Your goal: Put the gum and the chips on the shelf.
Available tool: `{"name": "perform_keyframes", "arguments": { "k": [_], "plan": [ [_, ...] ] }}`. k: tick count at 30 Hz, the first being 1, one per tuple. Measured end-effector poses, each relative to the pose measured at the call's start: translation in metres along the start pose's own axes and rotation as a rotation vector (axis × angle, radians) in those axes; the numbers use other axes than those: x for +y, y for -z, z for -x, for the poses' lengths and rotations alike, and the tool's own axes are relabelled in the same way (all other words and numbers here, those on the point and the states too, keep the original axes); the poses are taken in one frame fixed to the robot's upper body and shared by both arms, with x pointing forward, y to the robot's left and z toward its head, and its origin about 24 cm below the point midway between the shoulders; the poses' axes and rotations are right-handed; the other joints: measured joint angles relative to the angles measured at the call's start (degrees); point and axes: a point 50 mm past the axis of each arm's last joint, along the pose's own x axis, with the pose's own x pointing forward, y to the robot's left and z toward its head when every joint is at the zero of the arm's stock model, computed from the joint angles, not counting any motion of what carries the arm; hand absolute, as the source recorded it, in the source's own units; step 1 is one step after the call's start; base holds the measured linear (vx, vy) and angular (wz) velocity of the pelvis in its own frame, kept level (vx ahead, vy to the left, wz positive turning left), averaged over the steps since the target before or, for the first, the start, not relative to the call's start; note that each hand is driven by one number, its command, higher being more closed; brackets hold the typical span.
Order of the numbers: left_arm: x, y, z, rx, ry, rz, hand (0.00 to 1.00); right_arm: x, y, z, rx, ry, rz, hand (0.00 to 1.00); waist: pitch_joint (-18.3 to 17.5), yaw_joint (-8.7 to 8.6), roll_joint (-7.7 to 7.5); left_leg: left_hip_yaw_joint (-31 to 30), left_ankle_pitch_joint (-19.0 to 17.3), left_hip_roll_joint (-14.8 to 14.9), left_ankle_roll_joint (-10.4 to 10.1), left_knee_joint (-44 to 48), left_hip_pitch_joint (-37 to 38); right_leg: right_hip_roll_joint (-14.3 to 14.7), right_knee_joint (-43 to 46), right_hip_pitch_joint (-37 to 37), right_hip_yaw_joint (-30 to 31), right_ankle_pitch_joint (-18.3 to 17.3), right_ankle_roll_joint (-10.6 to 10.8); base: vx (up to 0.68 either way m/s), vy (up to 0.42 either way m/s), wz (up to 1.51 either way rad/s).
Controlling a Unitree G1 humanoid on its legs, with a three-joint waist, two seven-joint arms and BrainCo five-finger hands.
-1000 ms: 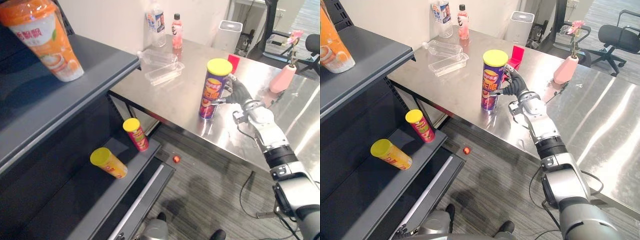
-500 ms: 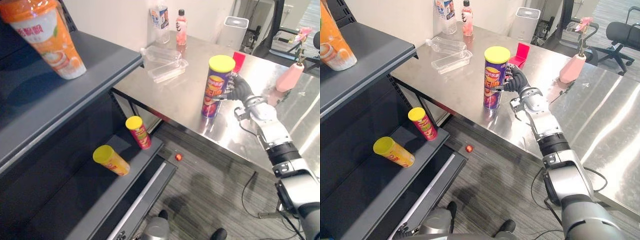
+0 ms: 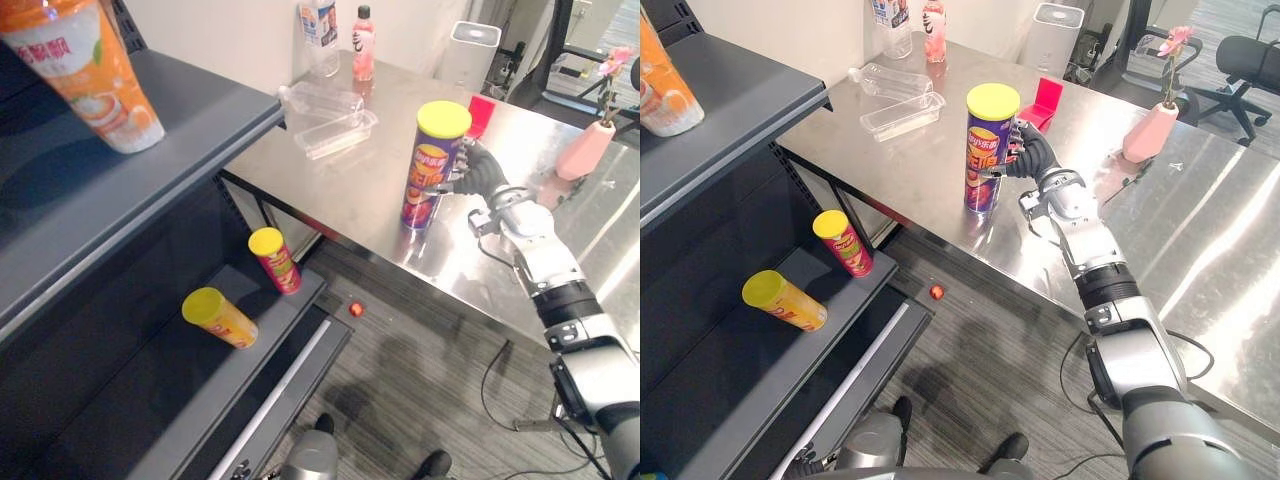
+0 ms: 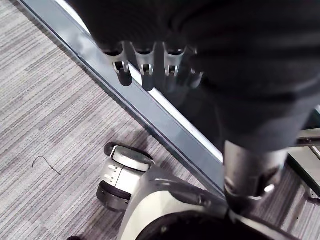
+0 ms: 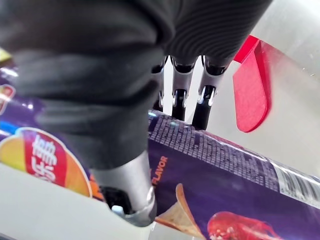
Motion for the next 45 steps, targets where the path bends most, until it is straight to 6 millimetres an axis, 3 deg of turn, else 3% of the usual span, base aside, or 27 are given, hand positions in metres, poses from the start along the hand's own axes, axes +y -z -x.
{"name": "perform_keyframes", "arguments": {
  "k": [4,9,14,26,33,36,42,45],
  "plan": [
    [0.000,-0.001,0.000,0.000,0.000,0.000,0.00,0.002,-0.008,0.000,-0.035,-0.012,0.002,1.00,0.12,0.11,-0.21,1.51,0.00,0.30,-0.02,-0.82,1.16,0.18,0.01,-0.25,1.51,0.01,-0.01,0.00,0.003,-0.19],
    [0.004,0.000,0.000,0.010,-0.016,0.009,0.00,0.011,-0.045,0.002,-0.191,-0.101,0.021,1.00,0.31,-0.84,-0.90,4.73,-0.69,0.81,-0.23,-1.45,3.45,0.69,0.01,-0.41,4.76,0.01,-0.02,0.01,0.014,-0.32],
    [0.009,0.001,0.000,0.024,-0.036,0.016,0.00,0.021,-0.053,0.013,-0.251,-0.195,-0.014,1.00,-0.13,-1.74,-2.31,7.08,-0.74,1.01,-0.31,-2.91,5.10,0.97,0.01,-1.04,7.07,-0.02,-0.08,0.01,0.013,-0.24],
    [0.021,0.003,0.001,0.032,-0.084,0.054,0.00,0.046,-0.023,0.062,-0.213,-0.343,-0.145,1.00,-2.64,-5.03,-5.10,13.95,-2.03,1.70,-0.83,-4.28,8.33,2.02,0.01,-3.05,13.25,0.03,-0.10,0.02,0.021,-0.29],
    [0.023,0.011,0.003,0.054,-0.104,0.068,0.00,0.045,-0.008,0.089,-0.183,-0.318,-0.214,1.00,-4.15,-6.70,-5.07,16.63,-2.33,1.99,-0.98,-5.04,10.03,2.56,-0.02,-3.43,15.15,0.37,-0.54,0.00,0.012,-0.19],
    [0.025,0.018,0.005,0.085,-0.127,0.105,0.00,0.052,0.003,0.110,-0.149,-0.324,-0.249,1.00,-5.94,-7.72,-4.88,17.72,-2.62,2.30,-1.12,-5.03,9.99,2.98,-0.04,-4.26,15.78,0.37,-0.55,-0.03,-0.007,-0.18],
    [0.022,0.017,0.004,0.085,-0.135,0.146,0.00,0.050,0.016,0.136,-0.104,-0.282,-0.288,1.00,-7.93,-9.62,-3.88,18.51,-2.63,2.93,-1.18,-4.98,10.20,3.58,-0.04,-4.41,15.78,0.29,-0.68,-0.01,-0.010,-0.06],
    [0.021,0.015,0.002,0.077,-0.132,0.147,0.00,0.047,0.022,0.145,-0.081,-0.264,-0.292,1.00,-8.53,-9.63,-3.73,18.56,-2.64,2.96,-1.20,-4.98,10.21,3.61,-0.04,-4.42,15.81,0.29,-0.68,0.00,0.000,0.00]
  ]
}}
